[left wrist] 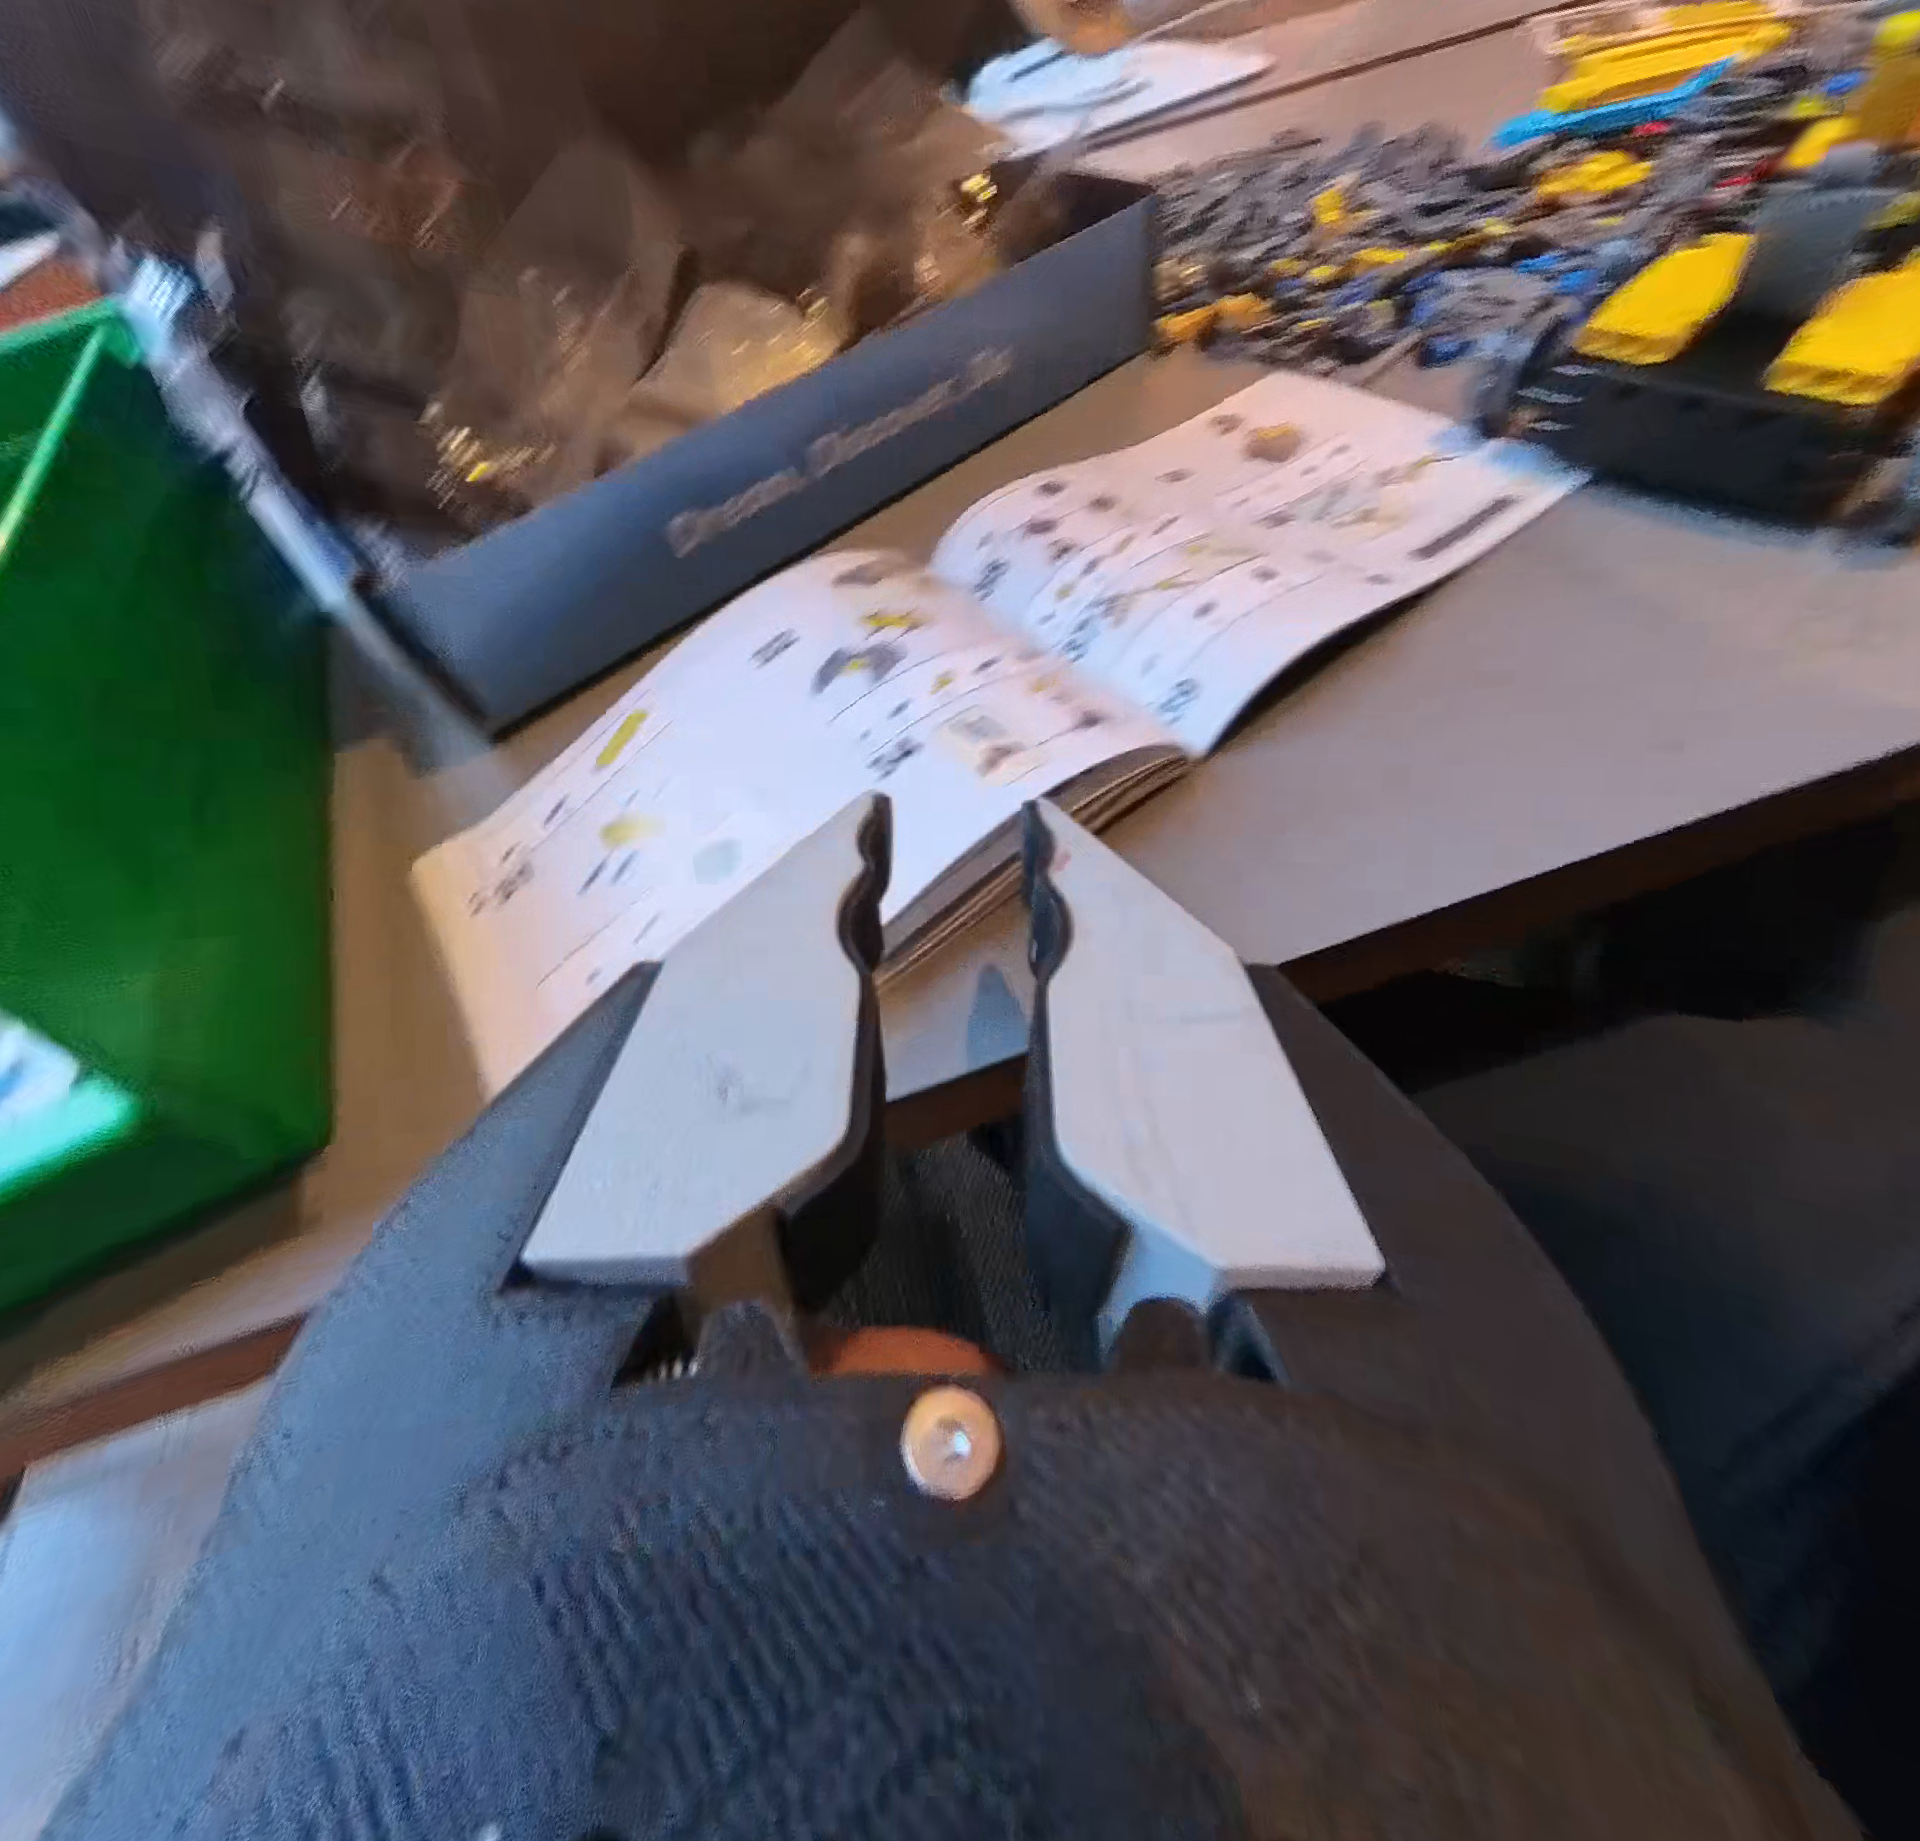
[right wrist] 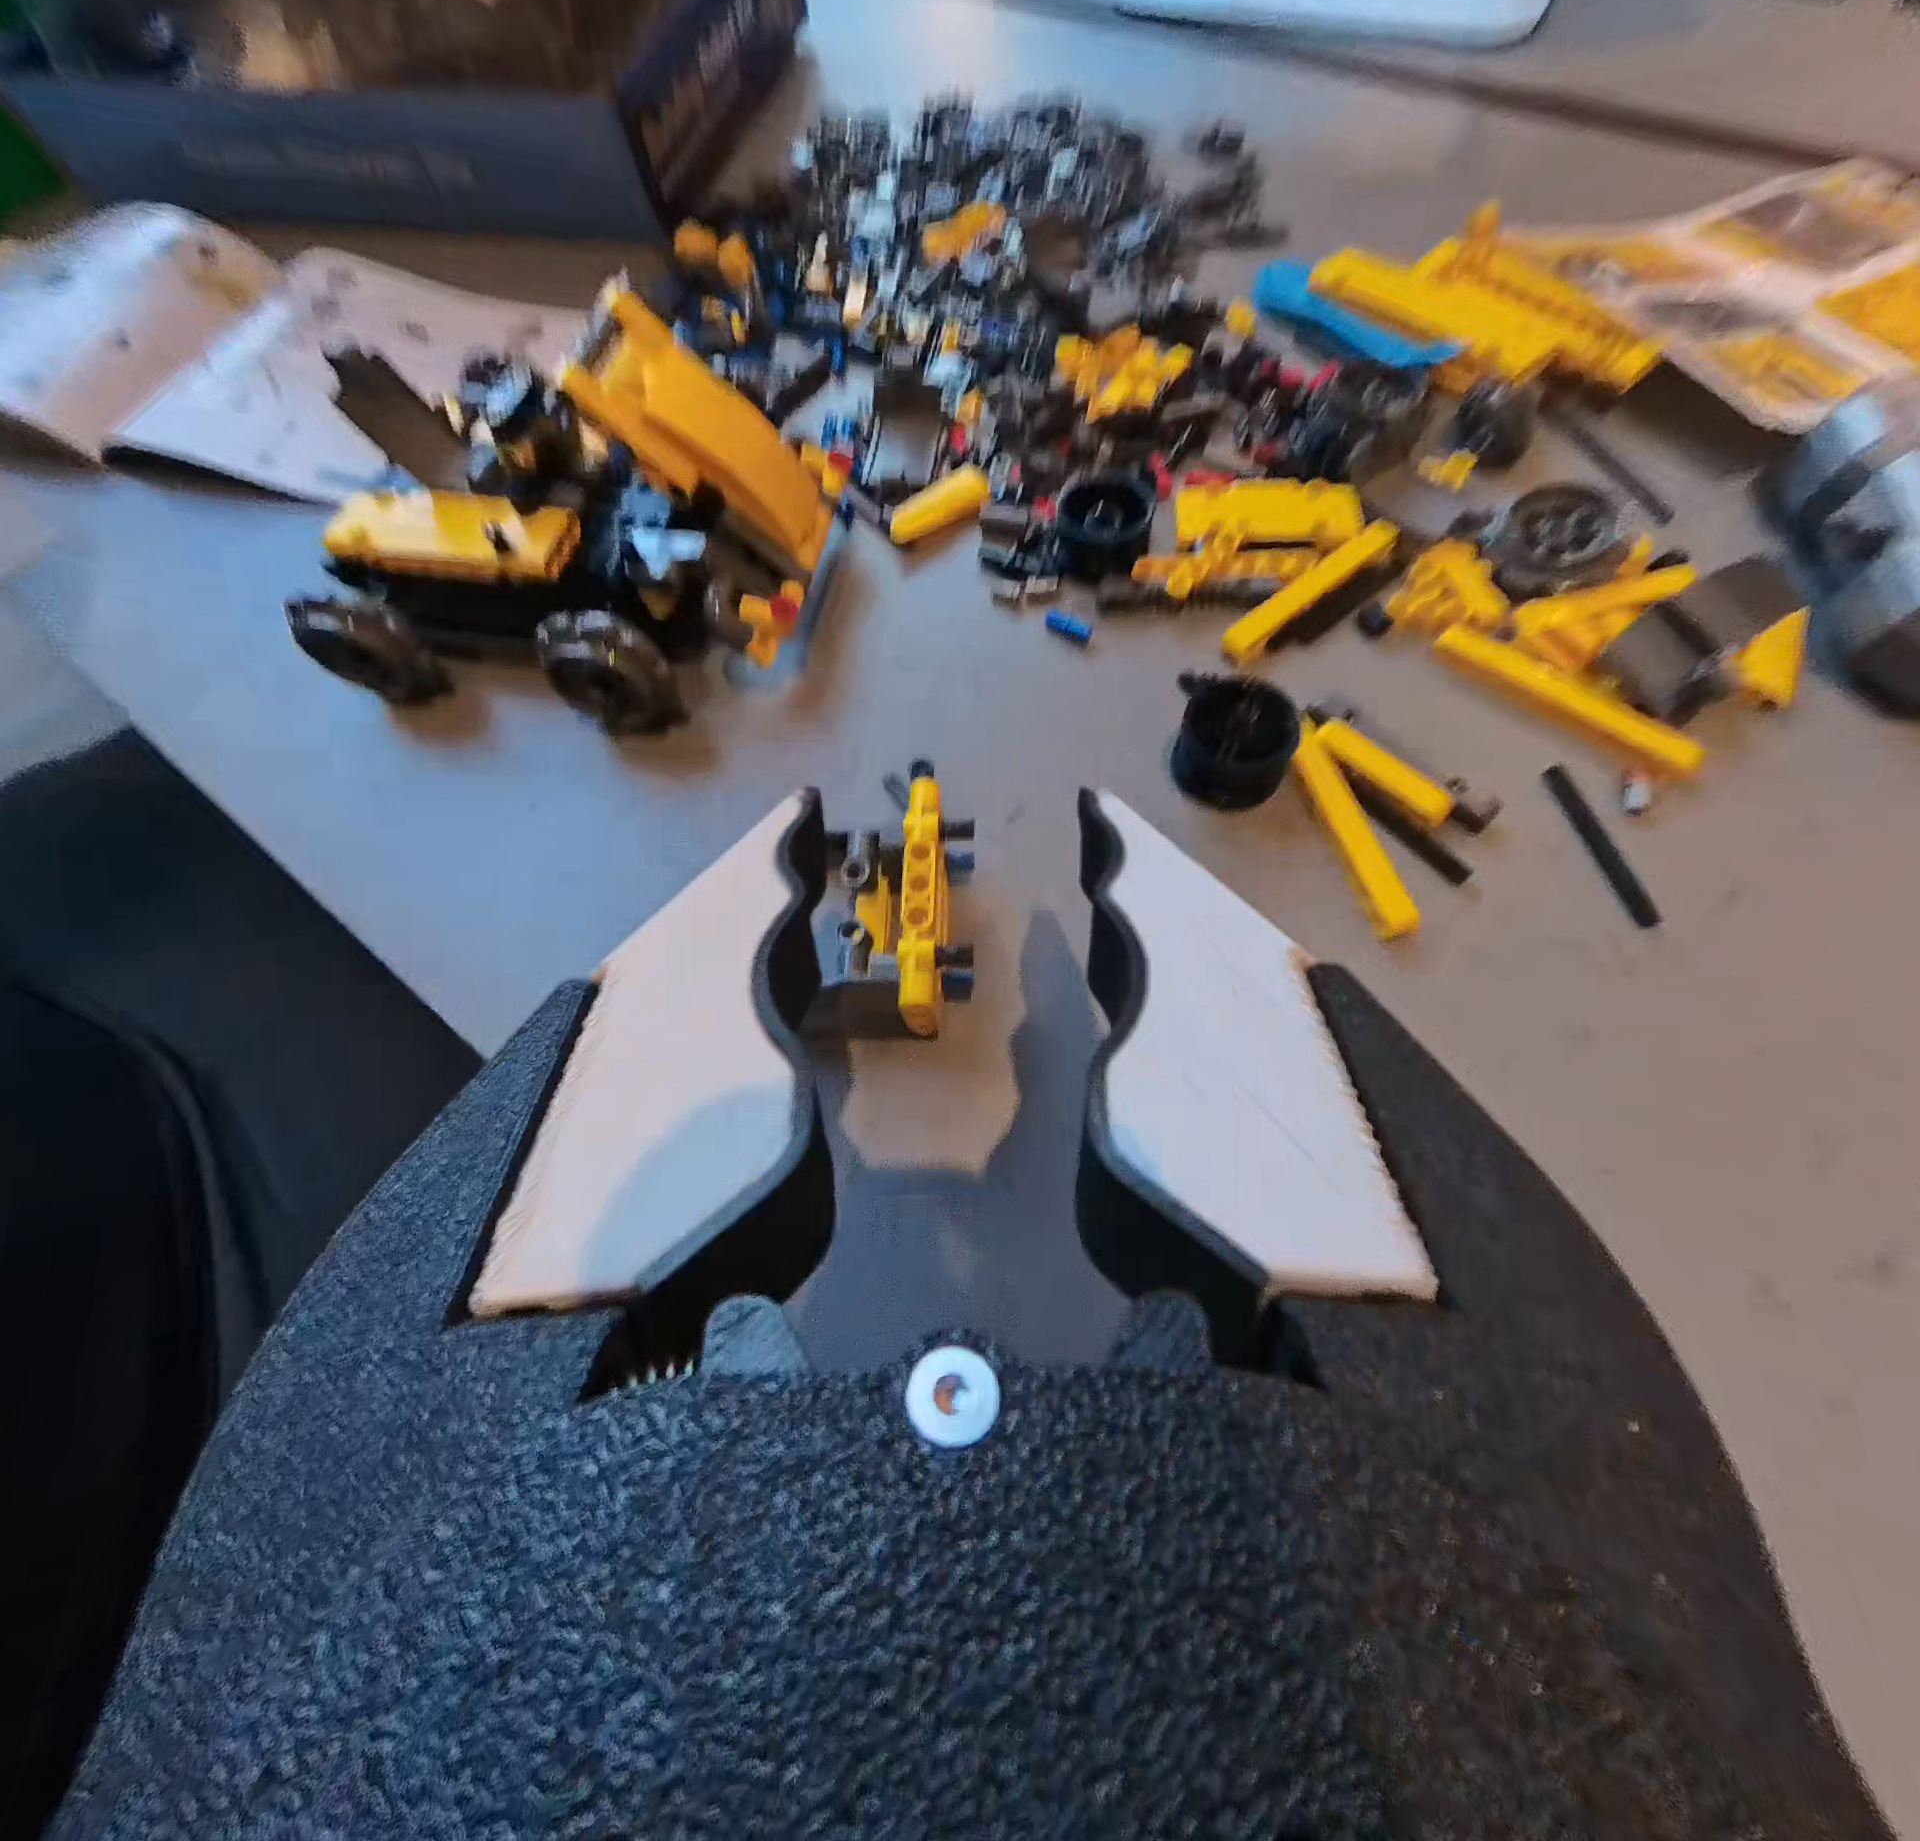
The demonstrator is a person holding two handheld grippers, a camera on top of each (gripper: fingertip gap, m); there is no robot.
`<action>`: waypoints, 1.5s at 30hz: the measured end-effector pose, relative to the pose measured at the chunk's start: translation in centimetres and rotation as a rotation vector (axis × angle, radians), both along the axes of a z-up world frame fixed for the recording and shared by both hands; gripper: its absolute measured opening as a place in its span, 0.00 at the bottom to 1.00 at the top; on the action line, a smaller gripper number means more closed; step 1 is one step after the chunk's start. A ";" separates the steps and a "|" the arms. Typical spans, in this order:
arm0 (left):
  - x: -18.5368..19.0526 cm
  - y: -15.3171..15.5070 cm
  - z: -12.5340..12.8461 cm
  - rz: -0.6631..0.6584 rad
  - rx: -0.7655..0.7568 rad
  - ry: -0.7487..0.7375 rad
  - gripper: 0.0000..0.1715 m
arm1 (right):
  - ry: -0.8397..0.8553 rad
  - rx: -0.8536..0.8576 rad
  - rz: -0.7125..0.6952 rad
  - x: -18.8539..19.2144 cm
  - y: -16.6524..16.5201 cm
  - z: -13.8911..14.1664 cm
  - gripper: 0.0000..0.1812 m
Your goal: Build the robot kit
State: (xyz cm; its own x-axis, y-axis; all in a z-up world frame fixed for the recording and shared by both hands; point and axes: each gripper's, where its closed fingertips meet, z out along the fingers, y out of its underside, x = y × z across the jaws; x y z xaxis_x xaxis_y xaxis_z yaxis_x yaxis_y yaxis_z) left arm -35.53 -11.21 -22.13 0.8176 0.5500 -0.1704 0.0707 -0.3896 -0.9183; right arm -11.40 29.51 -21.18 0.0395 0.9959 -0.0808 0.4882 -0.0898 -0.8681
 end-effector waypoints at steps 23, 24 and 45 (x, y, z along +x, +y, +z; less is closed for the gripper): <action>11.0 9.0 -3.6 -0.371 -0.024 -0.022 0.14 | -0.262 -0.020 0.023 0.8 1.1 -4.2 0.04; 11.1 9.0 -3.6 -0.377 -0.019 -0.024 0.14 | -0.271 -0.021 0.012 1.0 1.5 -4.3 0.04; 11.0 9.5 -4.3 -0.409 -0.015 -0.114 0.13 | -0.492 0.063 0.046 -4.4 7.7 -4.6 0.31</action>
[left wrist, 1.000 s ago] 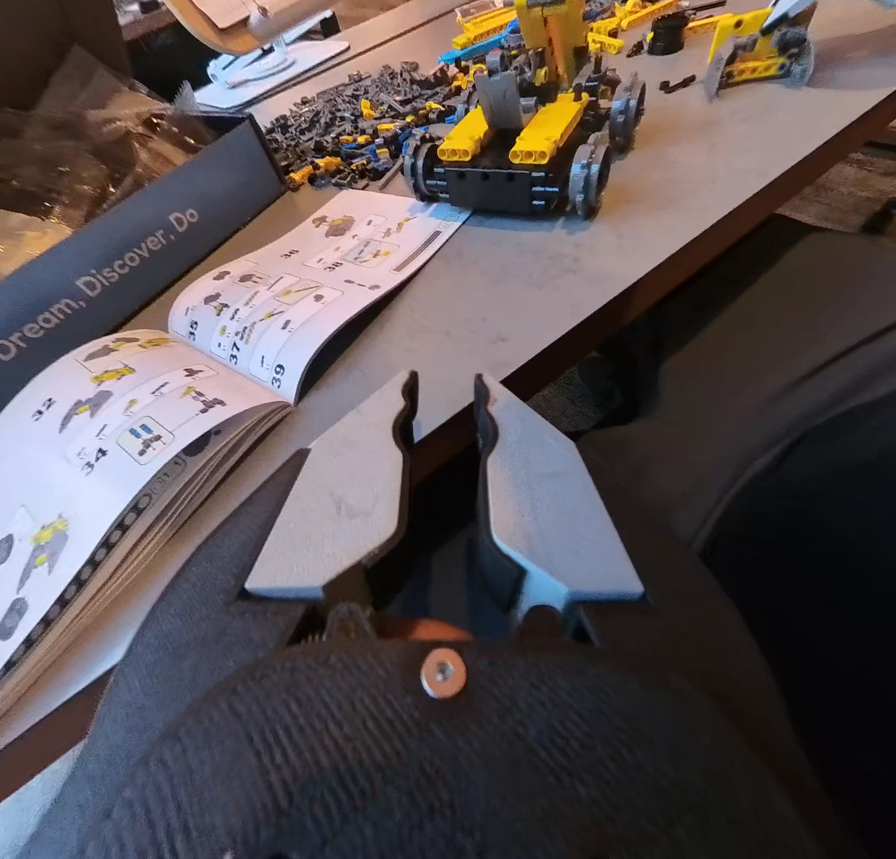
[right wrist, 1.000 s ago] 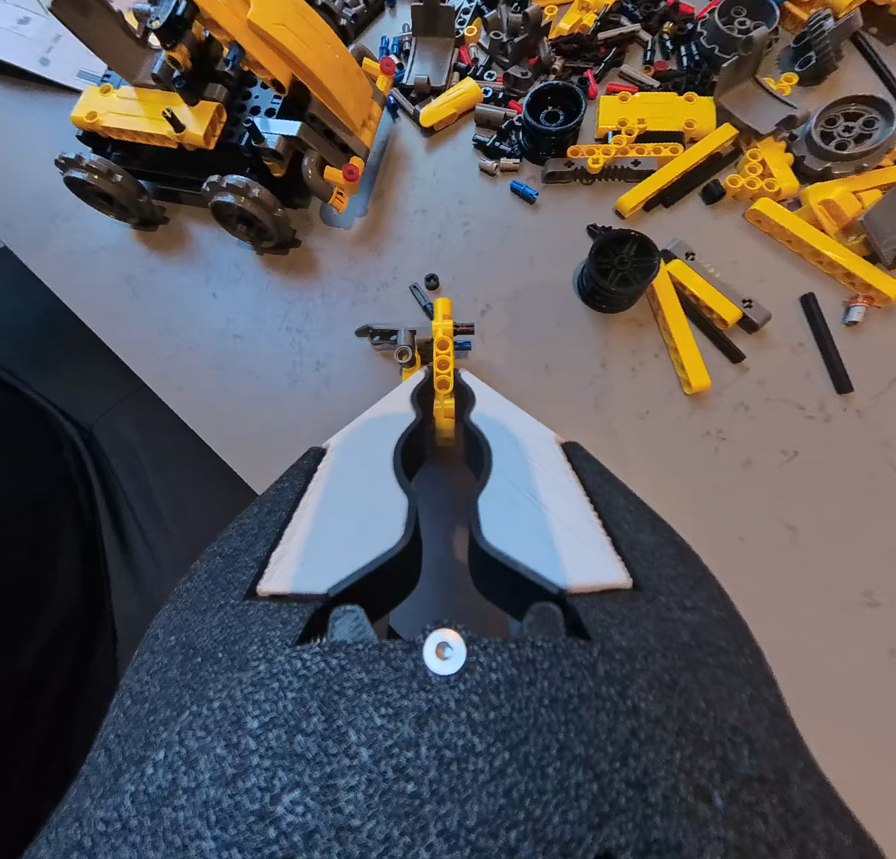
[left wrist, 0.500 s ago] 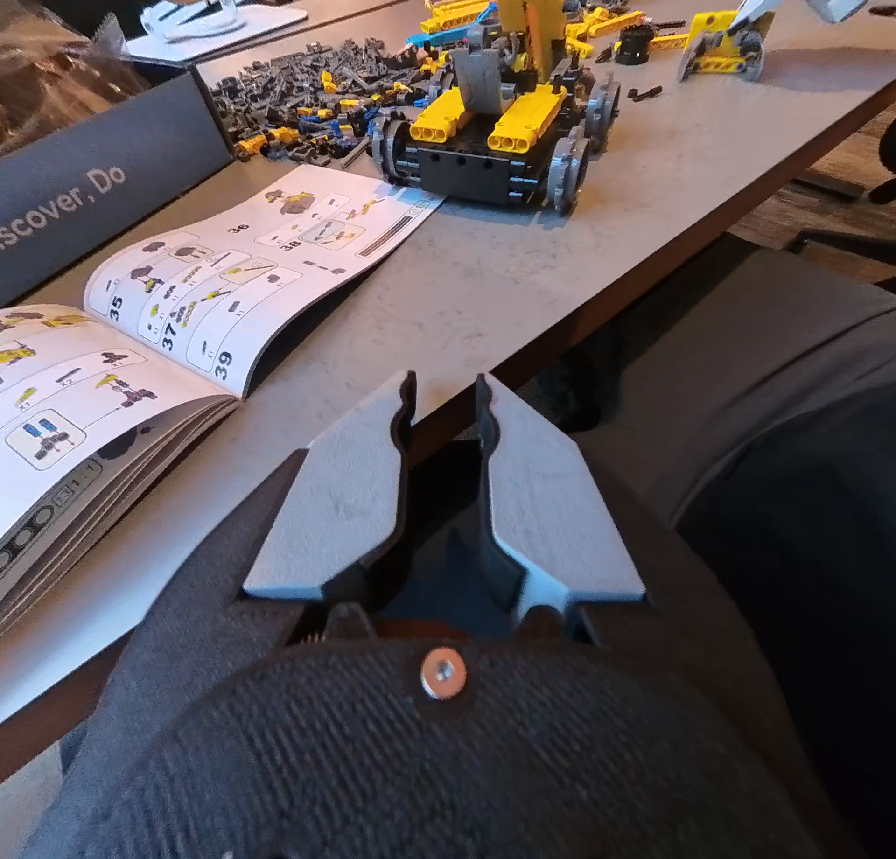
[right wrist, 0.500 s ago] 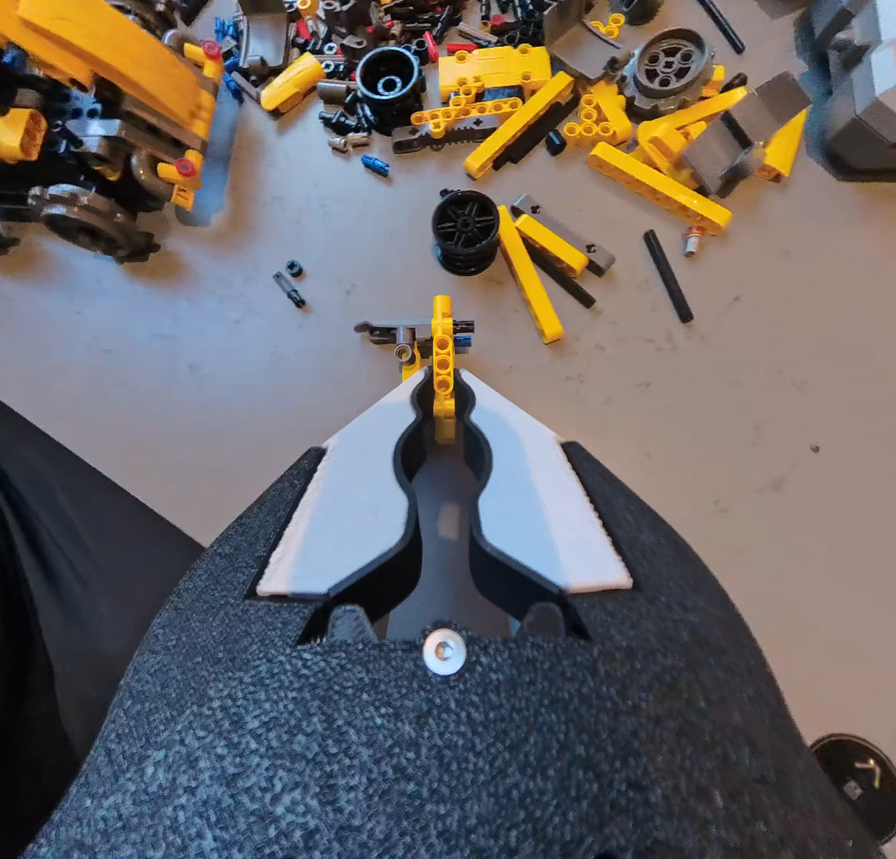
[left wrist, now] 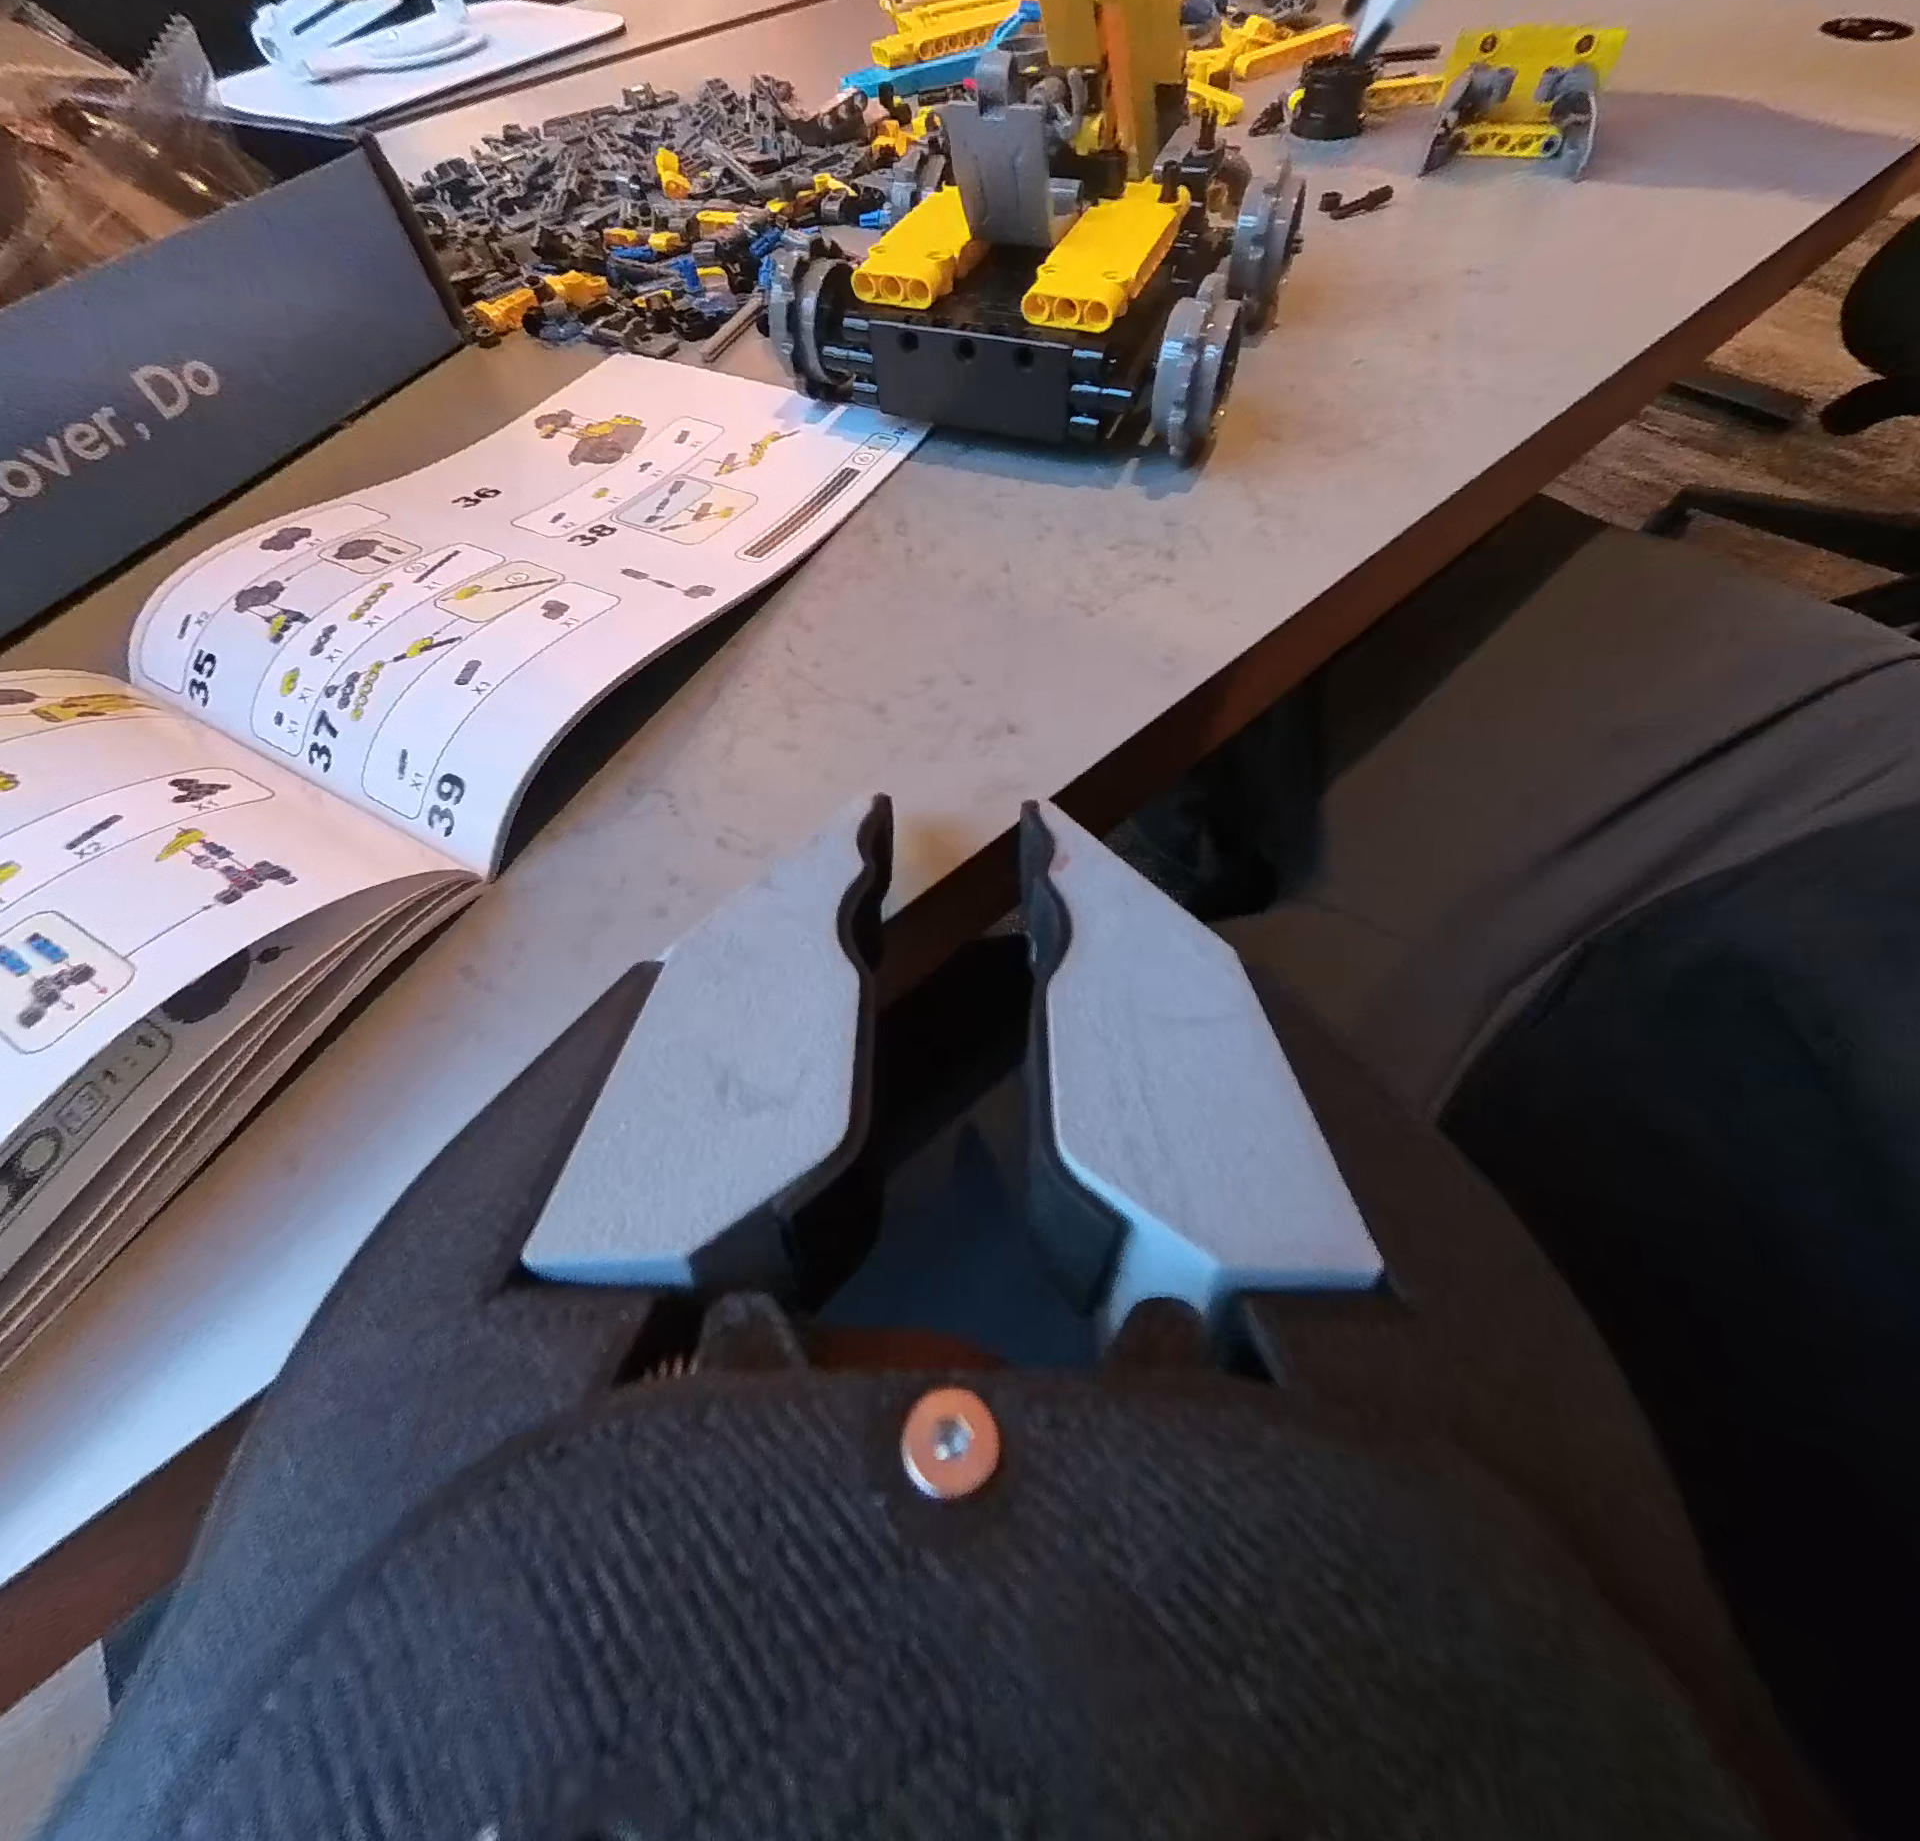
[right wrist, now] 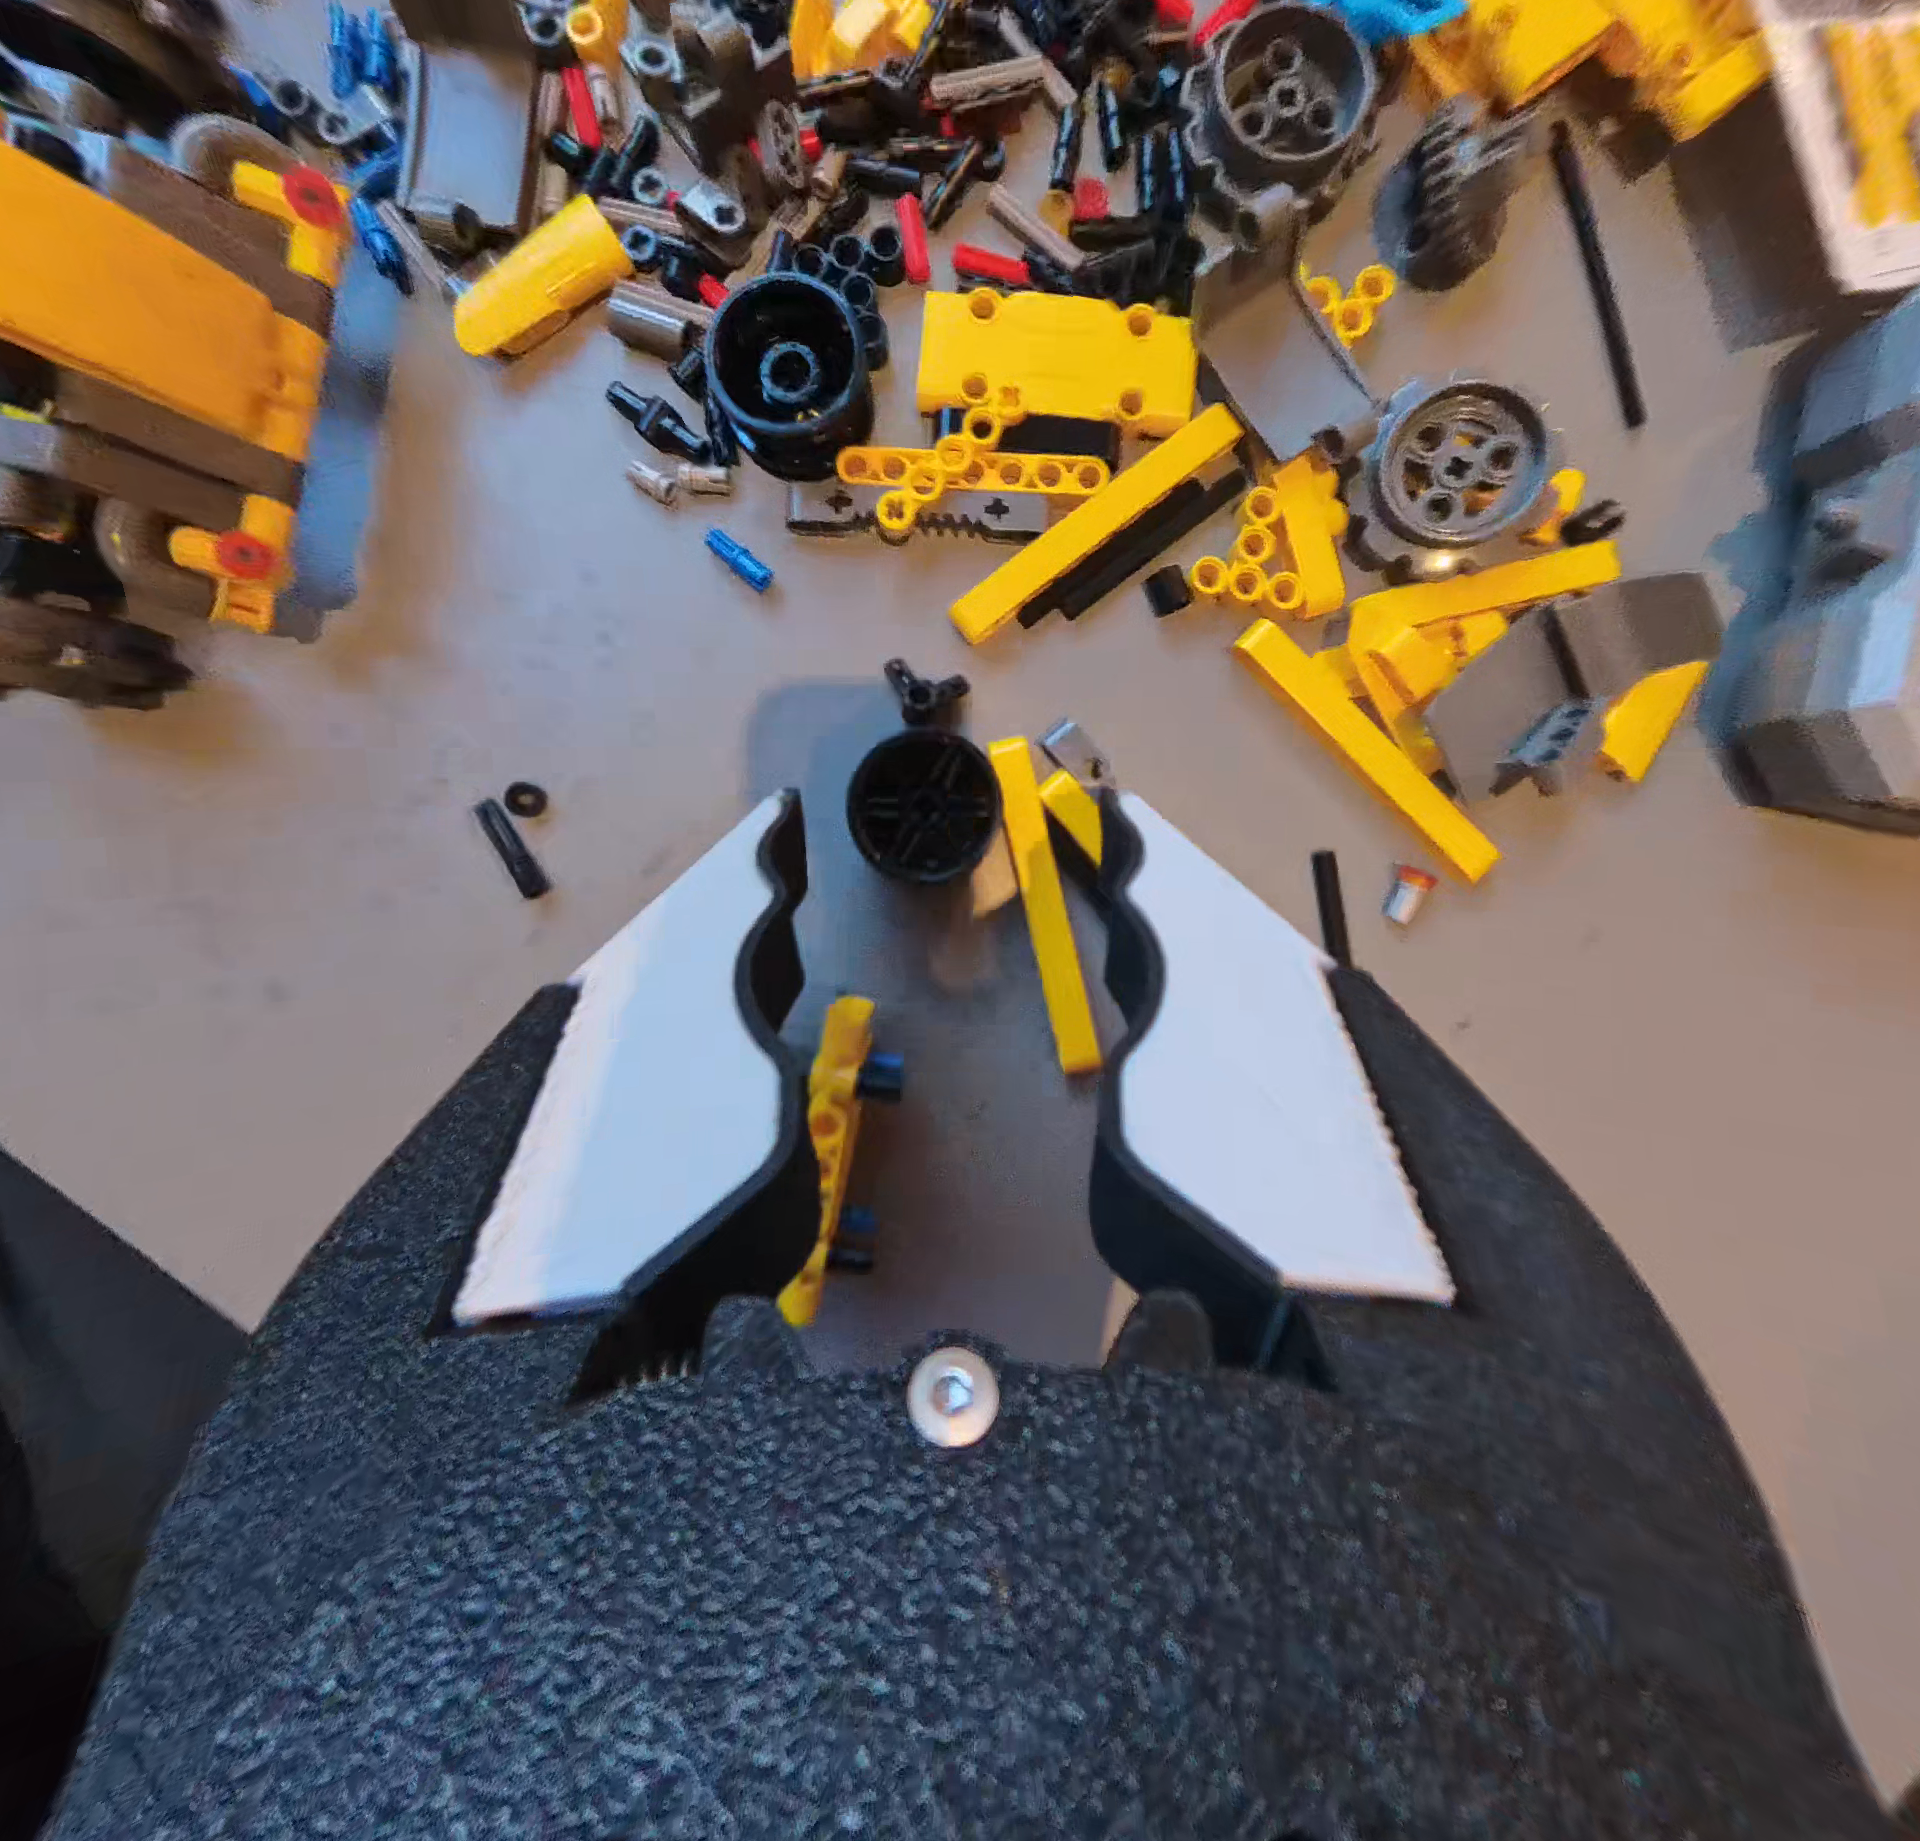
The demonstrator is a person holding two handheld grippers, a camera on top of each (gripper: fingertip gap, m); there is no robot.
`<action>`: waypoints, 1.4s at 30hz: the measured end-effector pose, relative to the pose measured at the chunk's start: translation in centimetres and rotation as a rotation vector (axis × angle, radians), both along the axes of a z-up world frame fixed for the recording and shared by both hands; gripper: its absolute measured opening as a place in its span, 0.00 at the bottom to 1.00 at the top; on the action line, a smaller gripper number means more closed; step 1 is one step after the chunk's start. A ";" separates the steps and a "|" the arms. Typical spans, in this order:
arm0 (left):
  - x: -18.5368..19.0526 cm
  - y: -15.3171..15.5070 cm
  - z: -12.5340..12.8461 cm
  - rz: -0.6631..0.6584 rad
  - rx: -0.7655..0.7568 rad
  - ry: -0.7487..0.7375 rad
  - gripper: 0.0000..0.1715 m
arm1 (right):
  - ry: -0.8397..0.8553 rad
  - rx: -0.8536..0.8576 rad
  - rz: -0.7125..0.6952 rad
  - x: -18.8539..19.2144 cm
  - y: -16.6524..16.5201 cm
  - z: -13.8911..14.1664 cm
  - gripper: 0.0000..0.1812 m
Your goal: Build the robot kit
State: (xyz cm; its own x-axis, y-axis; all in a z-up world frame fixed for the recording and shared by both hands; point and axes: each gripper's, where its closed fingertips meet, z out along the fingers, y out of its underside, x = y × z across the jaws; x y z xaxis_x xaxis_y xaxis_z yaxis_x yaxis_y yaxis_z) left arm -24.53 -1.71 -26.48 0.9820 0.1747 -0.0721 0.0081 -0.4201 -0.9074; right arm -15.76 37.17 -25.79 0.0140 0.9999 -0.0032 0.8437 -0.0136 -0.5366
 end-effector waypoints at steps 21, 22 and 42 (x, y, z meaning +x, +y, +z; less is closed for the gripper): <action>-0.1 -0.6 0.8 -0.016 0.063 -0.084 0.13 | -0.076 -0.023 0.119 -1.4 -5.8 -1.0 0.18; -0.1 -0.6 0.9 -0.016 0.065 -0.087 0.13 | -0.073 -0.025 0.117 -1.4 -5.8 -0.9 0.19; 0.0 -0.4 0.5 -0.025 0.055 -0.124 0.14 | 0.448 -0.026 -0.025 -1.4 -9.1 4.5 0.28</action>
